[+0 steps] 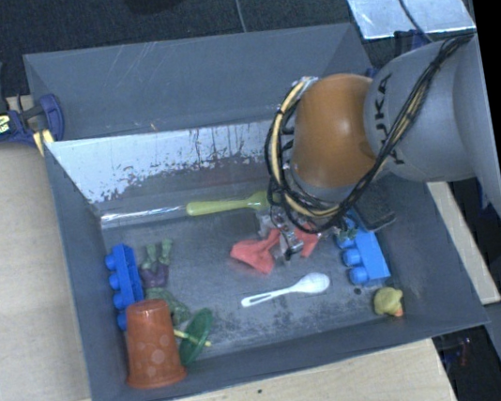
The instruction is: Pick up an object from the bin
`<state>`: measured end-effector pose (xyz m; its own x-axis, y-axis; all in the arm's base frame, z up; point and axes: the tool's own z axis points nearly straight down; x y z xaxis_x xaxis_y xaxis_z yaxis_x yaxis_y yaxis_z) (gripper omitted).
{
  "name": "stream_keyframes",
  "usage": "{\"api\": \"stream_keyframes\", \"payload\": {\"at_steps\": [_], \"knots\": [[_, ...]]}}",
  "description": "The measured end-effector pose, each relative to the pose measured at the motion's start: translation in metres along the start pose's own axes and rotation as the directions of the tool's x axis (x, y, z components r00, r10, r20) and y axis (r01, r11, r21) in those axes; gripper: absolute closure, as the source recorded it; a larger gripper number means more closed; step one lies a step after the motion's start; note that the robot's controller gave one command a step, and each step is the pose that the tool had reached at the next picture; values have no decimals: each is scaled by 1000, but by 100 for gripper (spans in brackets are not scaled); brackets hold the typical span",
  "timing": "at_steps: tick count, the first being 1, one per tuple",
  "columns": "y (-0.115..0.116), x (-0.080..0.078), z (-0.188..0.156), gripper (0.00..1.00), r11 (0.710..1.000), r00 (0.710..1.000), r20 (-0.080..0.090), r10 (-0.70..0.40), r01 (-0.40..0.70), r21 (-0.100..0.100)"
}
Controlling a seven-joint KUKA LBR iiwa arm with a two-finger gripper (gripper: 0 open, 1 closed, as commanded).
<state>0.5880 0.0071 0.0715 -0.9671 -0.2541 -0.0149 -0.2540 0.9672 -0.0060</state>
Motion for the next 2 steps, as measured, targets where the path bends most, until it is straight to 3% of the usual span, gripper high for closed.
{"api": "stream_keyframes", "payload": {"at_steps": [1,2], "knots": [[-7,11,-57,100,1000,1000,-7,0,0,-2],[2,4,-126,100,1000,1000,-6,-20,20,-1]]}}
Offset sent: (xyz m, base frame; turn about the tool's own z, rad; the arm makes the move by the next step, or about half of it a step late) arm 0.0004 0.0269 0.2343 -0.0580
